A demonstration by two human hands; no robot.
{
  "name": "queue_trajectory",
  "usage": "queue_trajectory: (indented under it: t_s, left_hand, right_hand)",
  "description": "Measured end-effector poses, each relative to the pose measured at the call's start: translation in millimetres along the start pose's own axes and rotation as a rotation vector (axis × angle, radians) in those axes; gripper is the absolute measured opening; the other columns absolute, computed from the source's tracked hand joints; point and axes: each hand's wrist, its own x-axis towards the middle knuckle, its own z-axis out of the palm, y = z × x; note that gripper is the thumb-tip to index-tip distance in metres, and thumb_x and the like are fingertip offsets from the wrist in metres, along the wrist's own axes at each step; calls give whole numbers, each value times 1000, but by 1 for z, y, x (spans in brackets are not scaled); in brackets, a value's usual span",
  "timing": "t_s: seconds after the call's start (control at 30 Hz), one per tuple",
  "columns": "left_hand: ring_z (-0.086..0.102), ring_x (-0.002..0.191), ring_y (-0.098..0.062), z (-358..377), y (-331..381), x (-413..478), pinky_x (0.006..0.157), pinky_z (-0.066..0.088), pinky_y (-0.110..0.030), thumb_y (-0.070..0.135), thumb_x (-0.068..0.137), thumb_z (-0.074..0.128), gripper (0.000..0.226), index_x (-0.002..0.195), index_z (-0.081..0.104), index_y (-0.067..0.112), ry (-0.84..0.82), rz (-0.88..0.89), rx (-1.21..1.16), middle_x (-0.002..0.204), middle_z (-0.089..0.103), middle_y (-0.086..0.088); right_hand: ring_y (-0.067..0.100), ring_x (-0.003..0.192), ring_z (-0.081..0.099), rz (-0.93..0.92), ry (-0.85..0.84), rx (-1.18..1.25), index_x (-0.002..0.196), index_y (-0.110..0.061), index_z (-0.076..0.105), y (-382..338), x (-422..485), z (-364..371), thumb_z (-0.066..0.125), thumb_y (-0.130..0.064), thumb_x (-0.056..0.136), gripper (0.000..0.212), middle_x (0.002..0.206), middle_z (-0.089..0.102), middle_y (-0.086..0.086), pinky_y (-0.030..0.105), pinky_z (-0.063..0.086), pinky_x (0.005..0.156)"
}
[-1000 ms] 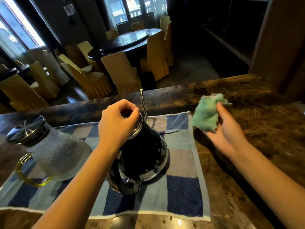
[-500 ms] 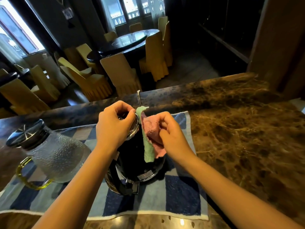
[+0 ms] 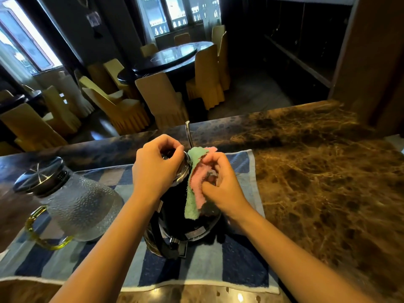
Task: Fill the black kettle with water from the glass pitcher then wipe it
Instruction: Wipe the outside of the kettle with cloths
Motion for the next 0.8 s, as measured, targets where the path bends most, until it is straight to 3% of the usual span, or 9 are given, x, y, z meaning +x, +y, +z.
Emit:
queue_trajectory:
  t_s: [0.13,0.23,0.3,0.37,0.43,0.53,0.67,0.73,0.8]
  left_hand:
    - [65,76,-8,0,0,0,74,57,-41,26,85,63,7,79,67,23,-3,-3,-2,77,68,11]
    - [65,76,-9,0,0,0,73,57,-40,27,85,63,7,80,67,23,0,-1,2,77,68,11]
    - [65,77,-8,0,-1,0,74,57,-40,26,85,63,7,80,67,24,-5,0,1,77,67,11]
    - [64,79,-8,0,-2,0,75,57,-41,27,85,62,7,81,67,25,-11,-1,7,78,67,12]
    - [64,80,-8,0,-2,1,75,56,-43,28,85,62,7,81,67,26,-6,1,14,78,67,13]
    - [64,79,-7,0,-1,0,76,56,-44,27,85,62,7,80,67,26,-2,7,18,77,67,13]
    - [64,79,-8,0,0,0,76,56,-43,24,86,62,6,82,67,24,-18,13,13,78,67,12]
    - [64,81,-8,0,0,0,77,56,-43,24,86,62,6,82,67,24,-22,10,13,79,67,12]
    - [64,81,-9,0,-1,0,77,56,-44,24,86,62,6,82,67,24,-24,6,12,79,67,12]
  right_hand:
    - [-1,70,52,21,-34,35,109,-15,36,-8,4,14,47,-7,76,36,88,54,5,16,43,66]
    - [8,89,57,21,-25,18,128,-24,31,0,1,18,44,-11,80,51,112,58,12,23,47,79]
    - [3,110,53,37,-39,-60,134,-34,32,7,-5,14,45,-16,80,59,126,53,-4,25,43,94]
    - [-2,130,39,49,-60,-155,134,-45,33,15,-15,12,44,-25,80,59,139,43,-16,30,34,109]
    - [3,143,22,44,-48,-175,136,-34,42,19,-21,14,40,-37,82,54,155,28,-11,35,25,117]
    - [-10,142,9,94,31,-175,133,-29,48,11,-10,23,31,-51,91,51,160,3,-19,18,20,112]
    - [19,127,48,218,65,-417,131,-23,52,6,13,29,22,-51,97,53,138,54,3,35,38,101]
    - [21,112,56,217,112,-452,122,-20,58,15,10,25,21,-50,95,55,121,63,4,33,41,87]
    - [14,109,57,168,188,-420,123,-23,57,28,-8,22,20,-55,89,60,118,62,-3,30,43,87]
